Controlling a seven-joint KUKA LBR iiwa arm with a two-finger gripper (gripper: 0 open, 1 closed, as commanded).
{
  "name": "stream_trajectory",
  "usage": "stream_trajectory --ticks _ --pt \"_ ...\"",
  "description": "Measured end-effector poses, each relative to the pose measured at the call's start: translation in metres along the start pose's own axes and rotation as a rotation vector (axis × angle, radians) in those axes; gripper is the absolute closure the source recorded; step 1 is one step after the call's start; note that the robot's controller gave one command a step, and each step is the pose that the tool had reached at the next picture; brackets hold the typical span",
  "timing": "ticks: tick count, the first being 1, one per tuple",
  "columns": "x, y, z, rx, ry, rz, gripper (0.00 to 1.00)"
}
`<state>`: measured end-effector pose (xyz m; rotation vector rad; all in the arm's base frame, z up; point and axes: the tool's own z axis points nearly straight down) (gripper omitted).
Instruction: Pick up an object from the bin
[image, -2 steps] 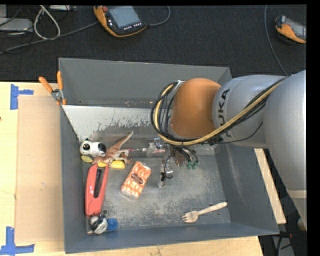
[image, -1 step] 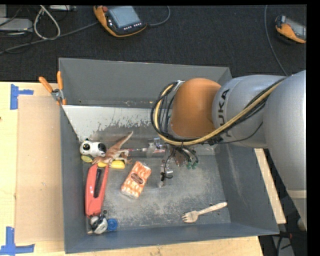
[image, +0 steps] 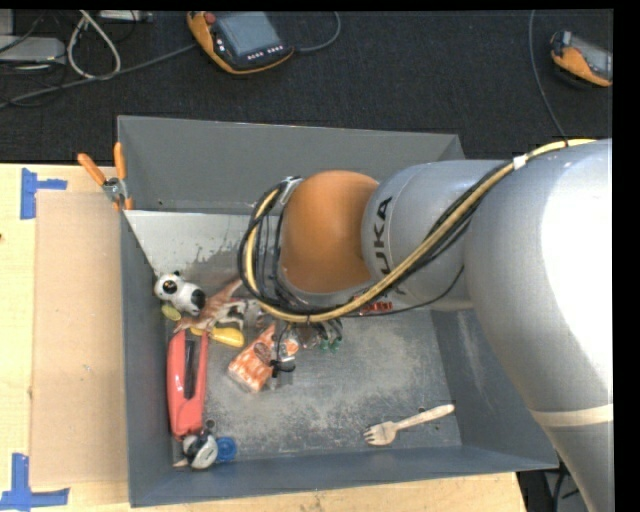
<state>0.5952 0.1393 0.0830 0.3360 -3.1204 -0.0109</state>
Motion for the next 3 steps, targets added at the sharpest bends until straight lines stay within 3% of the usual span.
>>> stream_trajectory --ticks 1,2,3 --pt "-0.011 0.024 0.0 0.0 -0.001 -0.003 1.0" --pt "-0.011 0.004 -0.001 0.001 -0.001 -0.001 0.0" --pt "-0.011 -0.003 -0.001 0.001 -0.002 0.0 1.0"
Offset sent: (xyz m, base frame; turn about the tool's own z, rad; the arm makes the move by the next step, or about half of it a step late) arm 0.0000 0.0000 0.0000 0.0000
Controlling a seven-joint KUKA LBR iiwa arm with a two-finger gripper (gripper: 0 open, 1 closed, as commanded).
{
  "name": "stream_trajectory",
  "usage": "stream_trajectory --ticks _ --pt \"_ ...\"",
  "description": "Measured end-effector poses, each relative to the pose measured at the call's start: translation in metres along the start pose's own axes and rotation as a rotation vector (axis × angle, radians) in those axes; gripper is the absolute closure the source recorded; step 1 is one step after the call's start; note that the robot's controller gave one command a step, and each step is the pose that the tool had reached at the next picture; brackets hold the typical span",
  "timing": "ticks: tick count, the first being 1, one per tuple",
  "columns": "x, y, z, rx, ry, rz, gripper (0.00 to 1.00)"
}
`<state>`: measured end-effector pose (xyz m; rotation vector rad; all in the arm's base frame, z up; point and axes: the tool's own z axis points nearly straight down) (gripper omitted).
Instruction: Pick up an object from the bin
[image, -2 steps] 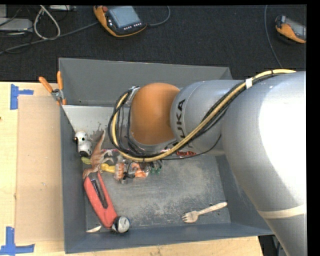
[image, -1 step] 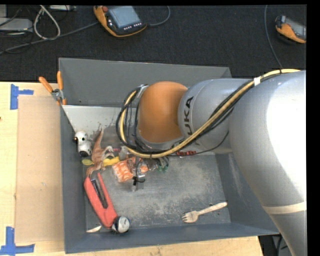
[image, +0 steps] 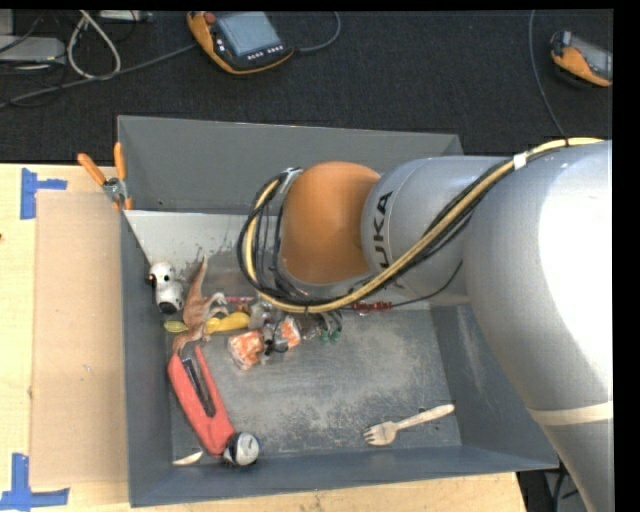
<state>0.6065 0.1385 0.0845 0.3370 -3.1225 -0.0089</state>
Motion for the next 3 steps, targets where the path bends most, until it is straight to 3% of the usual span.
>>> stream_trajectory --ticks 1,2,3 --pt "0.0 0.0 0.0 0.0 0.0 0.0 1.0" --pt "0.006 0.012 -0.07 -0.001 0.005 -0.052 1.0" --pt "0.01 0.0 -0.139 -0.001 0.006 -0.011 1.0"
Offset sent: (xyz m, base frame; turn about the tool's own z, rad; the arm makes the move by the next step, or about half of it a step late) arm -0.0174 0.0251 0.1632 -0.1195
